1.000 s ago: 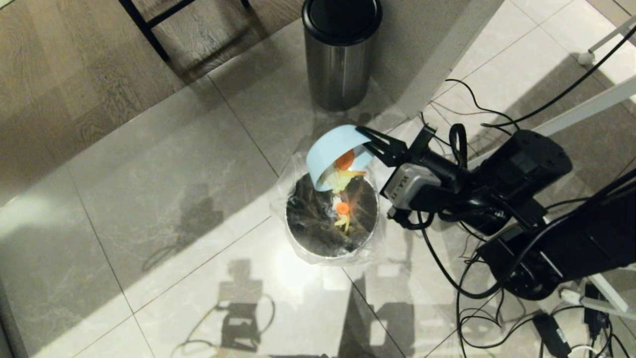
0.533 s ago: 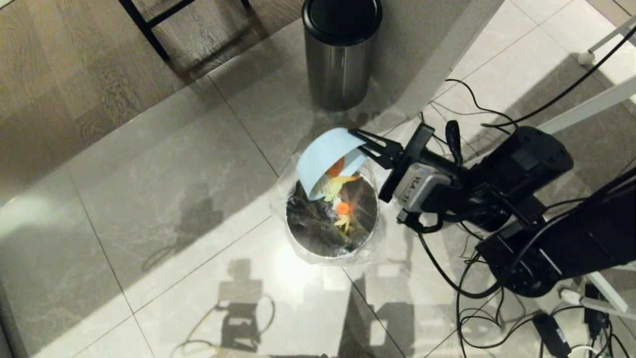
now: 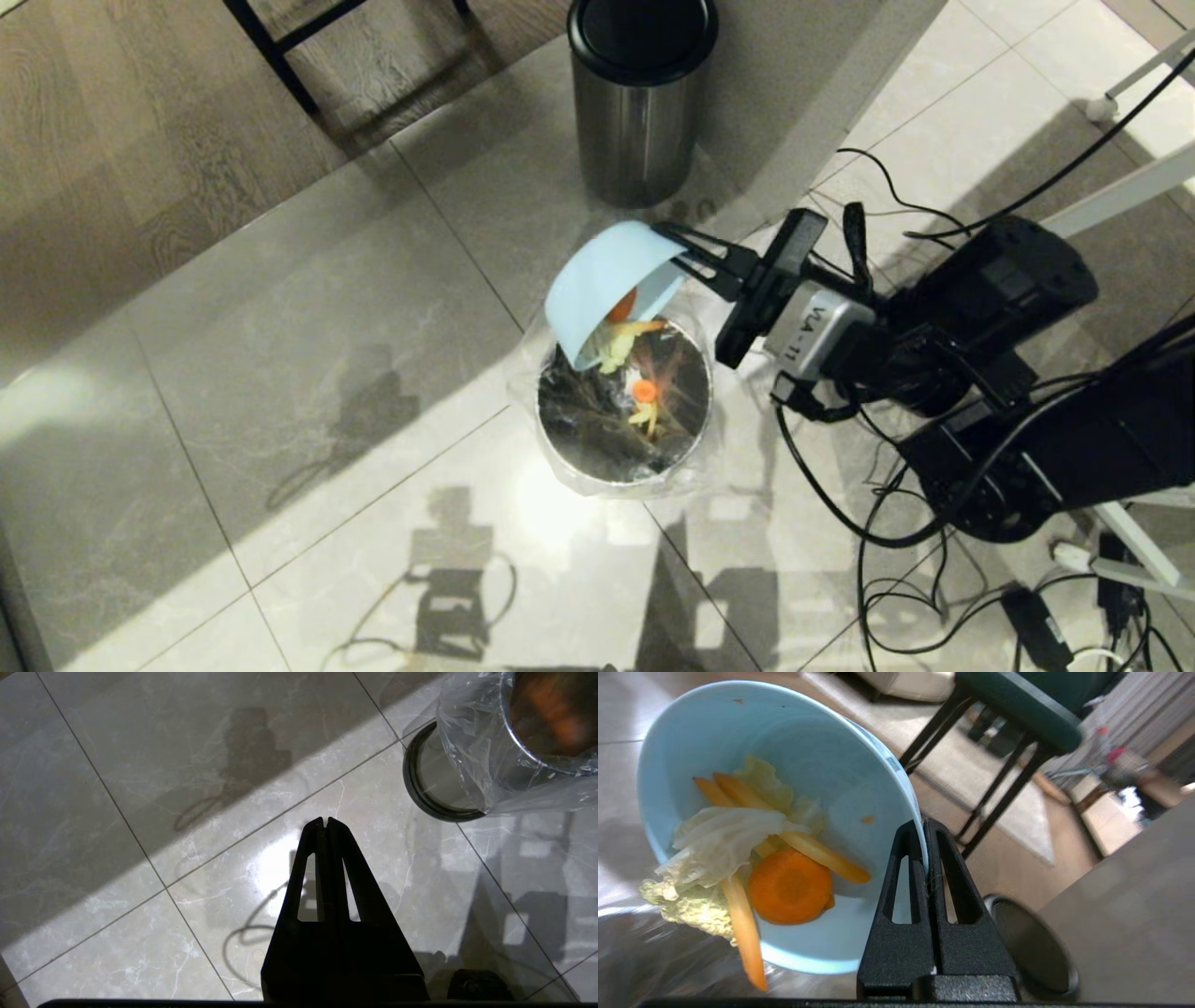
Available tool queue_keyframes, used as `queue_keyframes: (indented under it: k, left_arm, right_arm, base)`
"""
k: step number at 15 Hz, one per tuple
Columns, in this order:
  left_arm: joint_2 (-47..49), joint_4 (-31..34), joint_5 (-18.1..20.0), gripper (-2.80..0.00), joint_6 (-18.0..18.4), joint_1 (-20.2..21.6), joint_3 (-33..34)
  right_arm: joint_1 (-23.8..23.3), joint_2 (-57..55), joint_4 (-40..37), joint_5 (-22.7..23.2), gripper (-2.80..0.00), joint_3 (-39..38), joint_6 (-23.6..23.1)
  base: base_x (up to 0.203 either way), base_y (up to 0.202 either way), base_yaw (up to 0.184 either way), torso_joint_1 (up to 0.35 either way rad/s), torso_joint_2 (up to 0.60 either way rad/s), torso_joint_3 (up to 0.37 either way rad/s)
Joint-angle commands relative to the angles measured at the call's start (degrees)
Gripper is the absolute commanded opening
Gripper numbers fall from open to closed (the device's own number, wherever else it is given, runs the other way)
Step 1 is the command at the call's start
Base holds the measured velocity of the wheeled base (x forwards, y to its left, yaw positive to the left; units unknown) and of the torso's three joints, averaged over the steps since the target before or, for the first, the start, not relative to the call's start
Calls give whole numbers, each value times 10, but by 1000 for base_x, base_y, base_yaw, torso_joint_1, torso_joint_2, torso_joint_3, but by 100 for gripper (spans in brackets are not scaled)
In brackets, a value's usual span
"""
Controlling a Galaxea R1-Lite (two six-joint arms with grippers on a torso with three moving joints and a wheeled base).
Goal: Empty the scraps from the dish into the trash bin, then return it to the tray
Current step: Pour the leftover food from the bowl into the trash can
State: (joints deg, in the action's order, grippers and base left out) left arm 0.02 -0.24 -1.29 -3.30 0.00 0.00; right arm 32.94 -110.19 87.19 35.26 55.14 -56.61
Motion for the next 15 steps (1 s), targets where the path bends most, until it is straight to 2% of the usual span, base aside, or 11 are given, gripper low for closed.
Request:
queue_keyframes:
  k: [1, 11, 15]
  left_arm:
    - [1, 0, 0, -280, 0, 0, 0]
    - [1, 0, 0, -280, 0, 0, 0]
    - [1, 0, 0, -280, 0, 0, 0]
  right_arm:
    - [3, 2, 28, 3, -280, 20, -3]
    - [16, -2, 28, 17, -280, 68, 12]
    - [17, -2, 28, 32, -280, 64, 18]
  base:
    - [0, 0, 0, 0, 0, 0]
    - [0, 0, 0, 0, 0, 0]
    - [0, 0, 0, 0, 0, 0]
